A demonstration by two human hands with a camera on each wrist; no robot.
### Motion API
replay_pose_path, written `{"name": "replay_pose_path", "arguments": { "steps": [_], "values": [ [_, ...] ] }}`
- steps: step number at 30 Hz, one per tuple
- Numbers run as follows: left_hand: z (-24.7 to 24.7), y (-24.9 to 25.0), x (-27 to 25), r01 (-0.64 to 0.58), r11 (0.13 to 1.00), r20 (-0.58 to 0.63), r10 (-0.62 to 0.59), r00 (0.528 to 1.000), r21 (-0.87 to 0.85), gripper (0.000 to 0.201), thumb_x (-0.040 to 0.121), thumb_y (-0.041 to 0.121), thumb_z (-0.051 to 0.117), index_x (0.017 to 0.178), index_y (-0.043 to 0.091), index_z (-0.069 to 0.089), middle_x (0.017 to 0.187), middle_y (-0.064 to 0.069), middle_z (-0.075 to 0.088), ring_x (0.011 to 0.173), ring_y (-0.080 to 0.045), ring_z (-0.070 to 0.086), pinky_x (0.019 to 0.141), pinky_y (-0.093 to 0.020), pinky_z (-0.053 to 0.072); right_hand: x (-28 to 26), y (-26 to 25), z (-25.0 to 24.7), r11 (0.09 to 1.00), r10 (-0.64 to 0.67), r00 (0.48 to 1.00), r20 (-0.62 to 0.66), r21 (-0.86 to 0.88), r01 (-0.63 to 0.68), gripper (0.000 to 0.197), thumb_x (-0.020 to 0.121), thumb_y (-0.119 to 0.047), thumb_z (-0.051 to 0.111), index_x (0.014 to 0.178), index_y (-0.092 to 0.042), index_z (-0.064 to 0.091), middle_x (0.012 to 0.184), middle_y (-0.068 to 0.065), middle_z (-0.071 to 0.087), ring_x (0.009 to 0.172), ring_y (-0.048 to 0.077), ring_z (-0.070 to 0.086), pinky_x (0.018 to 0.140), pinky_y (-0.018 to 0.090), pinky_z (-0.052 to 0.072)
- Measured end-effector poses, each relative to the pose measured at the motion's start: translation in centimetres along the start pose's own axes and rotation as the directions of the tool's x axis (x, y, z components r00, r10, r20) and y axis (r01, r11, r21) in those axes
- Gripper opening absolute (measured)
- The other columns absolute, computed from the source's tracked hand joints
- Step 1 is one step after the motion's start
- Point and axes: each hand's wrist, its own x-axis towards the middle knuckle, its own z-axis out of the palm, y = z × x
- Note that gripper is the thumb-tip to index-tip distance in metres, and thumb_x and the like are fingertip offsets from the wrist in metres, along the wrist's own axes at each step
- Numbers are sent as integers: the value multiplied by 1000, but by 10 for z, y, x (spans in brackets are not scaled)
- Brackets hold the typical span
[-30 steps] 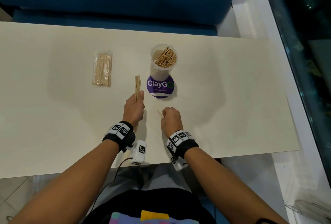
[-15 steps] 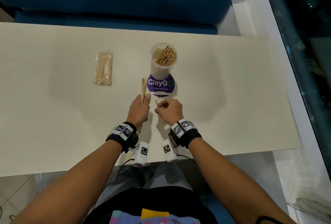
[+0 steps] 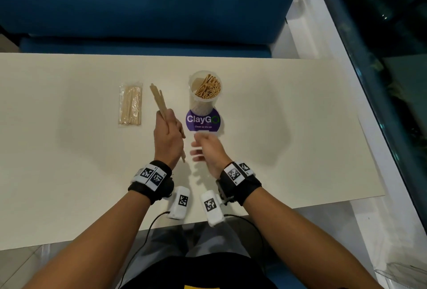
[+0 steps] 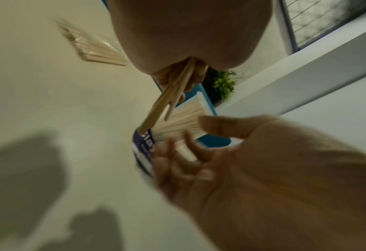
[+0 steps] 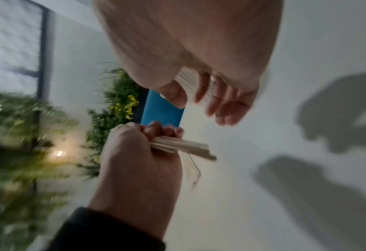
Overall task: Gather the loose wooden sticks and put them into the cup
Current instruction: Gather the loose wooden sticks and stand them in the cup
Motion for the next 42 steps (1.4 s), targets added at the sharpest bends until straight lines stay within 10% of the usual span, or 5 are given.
{"name": "replay_pose_path", "arguments": {
  "steps": [18,22,26,33,42],
  "values": [
    [28,62,-11,-177,979,-108,166,980,-105,50,102,28,65,61,10,44,51,9,48,50,-12,44,51,-29,40,-18,-40,8,687,171,857,486,564,-458,50,99,-22,55,146,-9,52,147,14,55,138,30,51,119,43,36],
    [22,47,-12,-78,996,12,79,997,-45,48,105,26,60,62,4,59,51,12,58,48,-4,52,52,-17,43,-25,-65,3,999,-25,989,146,39,19,52,106,-48,37,127,-11,67,106,3,75,102,25,68,96,45,52],
    [14,25,-18,-100,974,233,51,971,205,57,101,23,64,52,19,37,44,12,34,44,-7,27,47,-23,25,-32,-107,-7,793,-576,817,-24,-259,551,44,109,-40,35,121,-16,69,116,1,71,98,3,68,87,25,58],
    [10,34,-16,-319,848,465,98,880,424,19,98,3,61,117,5,65,95,6,59,86,-8,56,68,-1,40,-39,-82,4,381,-398,817,418,-735,562,40,107,-39,43,90,-13,69,94,3,71,91,19,62,85,35,47],
    [-9,39,8,-58,879,383,-147,912,474,36,79,8,63,47,16,49,38,8,46,37,-4,42,41,-16,32,-39,-90,-5,122,-568,607,556,-672,730,17,92,-1,65,100,-6,79,96,8,74,87,22,66,85,38,54]
  ]
}}
